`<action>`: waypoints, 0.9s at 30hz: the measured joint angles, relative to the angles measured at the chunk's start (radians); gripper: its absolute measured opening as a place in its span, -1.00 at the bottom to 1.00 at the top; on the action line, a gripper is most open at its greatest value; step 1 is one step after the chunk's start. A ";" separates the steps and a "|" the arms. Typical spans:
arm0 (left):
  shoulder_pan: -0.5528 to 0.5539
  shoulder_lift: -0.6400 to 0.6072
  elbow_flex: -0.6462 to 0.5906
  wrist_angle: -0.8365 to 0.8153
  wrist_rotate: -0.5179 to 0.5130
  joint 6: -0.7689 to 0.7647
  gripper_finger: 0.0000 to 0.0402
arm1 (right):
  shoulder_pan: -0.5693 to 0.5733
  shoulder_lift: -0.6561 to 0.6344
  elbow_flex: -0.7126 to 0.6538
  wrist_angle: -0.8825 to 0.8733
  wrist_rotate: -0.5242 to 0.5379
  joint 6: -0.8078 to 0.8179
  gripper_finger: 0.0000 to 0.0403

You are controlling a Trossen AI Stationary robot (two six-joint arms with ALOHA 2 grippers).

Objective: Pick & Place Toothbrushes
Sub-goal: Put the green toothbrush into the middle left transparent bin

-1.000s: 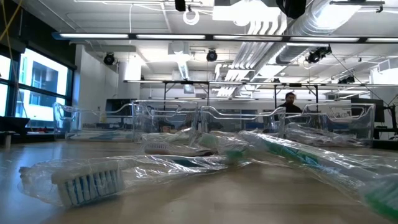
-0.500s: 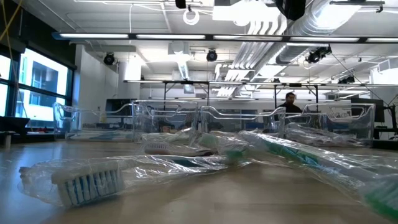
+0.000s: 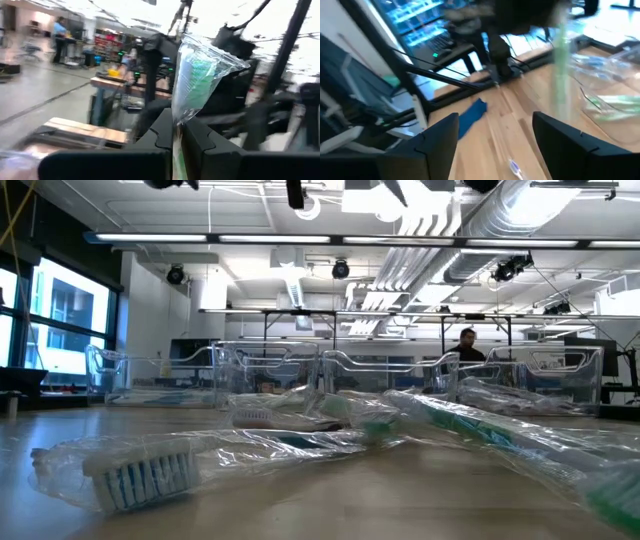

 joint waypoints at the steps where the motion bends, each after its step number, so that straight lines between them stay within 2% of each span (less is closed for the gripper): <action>1: 0.011 0.000 0.000 -0.002 0.003 0.000 -0.96 | 0.001 -0.025 0.000 -0.010 -0.003 -0.009 0.23; 6: 0.058 -0.023 0.000 -0.052 0.027 -0.004 -0.96 | 0.000 -0.152 0.000 -0.150 0.006 -0.016 0.21; 13: 0.103 -0.115 -0.001 -0.260 0.013 0.008 -0.96 | 0.014 -0.272 0.000 -0.409 -0.050 0.137 0.16; 21: 0.225 -0.214 0.000 -0.538 -0.086 0.000 -0.96 | 0.040 -0.232 0.000 -0.473 -0.040 0.191 0.09; 27: 0.348 -0.213 0.000 -0.602 -0.102 -0.030 -0.96 | 0.040 -0.144 0.000 -0.470 -0.021 0.202 0.03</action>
